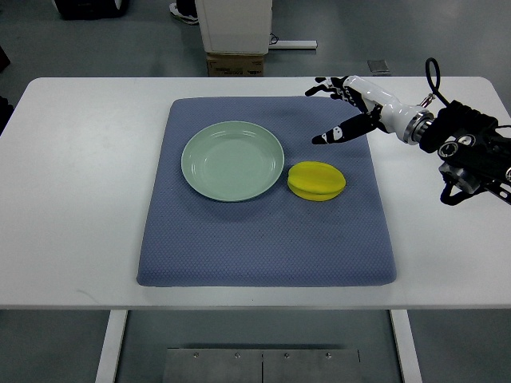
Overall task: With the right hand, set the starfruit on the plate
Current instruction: 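Move the right hand over the yellow starfruit and lower it, then close the right hand fingers around the yellow starfruit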
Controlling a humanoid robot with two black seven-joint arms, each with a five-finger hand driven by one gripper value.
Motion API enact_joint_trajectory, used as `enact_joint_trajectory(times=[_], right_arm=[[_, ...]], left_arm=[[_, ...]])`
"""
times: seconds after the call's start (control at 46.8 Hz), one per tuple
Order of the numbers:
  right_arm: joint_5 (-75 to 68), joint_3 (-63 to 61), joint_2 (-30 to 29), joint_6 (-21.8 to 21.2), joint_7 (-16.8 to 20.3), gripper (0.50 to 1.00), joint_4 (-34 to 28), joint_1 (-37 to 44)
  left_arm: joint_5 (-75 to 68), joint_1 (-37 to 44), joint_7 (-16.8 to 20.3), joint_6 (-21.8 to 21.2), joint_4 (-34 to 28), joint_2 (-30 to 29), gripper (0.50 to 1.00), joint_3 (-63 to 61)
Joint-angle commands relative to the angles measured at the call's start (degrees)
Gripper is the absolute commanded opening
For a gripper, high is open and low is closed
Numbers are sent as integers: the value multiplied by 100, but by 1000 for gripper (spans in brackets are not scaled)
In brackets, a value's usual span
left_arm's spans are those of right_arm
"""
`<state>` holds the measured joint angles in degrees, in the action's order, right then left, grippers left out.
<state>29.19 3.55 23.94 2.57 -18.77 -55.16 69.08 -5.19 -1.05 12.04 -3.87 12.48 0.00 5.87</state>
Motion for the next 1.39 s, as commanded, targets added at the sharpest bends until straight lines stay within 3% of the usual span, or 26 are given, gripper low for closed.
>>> enact_joint_trajectory(times=[0.0, 0.641, 1.368], right_arm=[[69, 101, 14, -2, 5, 1000, -47, 35], [720, 963, 129, -2, 137, 1000, -355, 202], [702, 972, -126, 7, 506, 1000, -531, 273]], left_arm=[[0, -1, 0, 0, 0, 0, 1000, 2], [0, -1, 0, 0, 0, 0, 1000, 2], [0, -1, 0, 0, 0, 0, 1000, 2]])
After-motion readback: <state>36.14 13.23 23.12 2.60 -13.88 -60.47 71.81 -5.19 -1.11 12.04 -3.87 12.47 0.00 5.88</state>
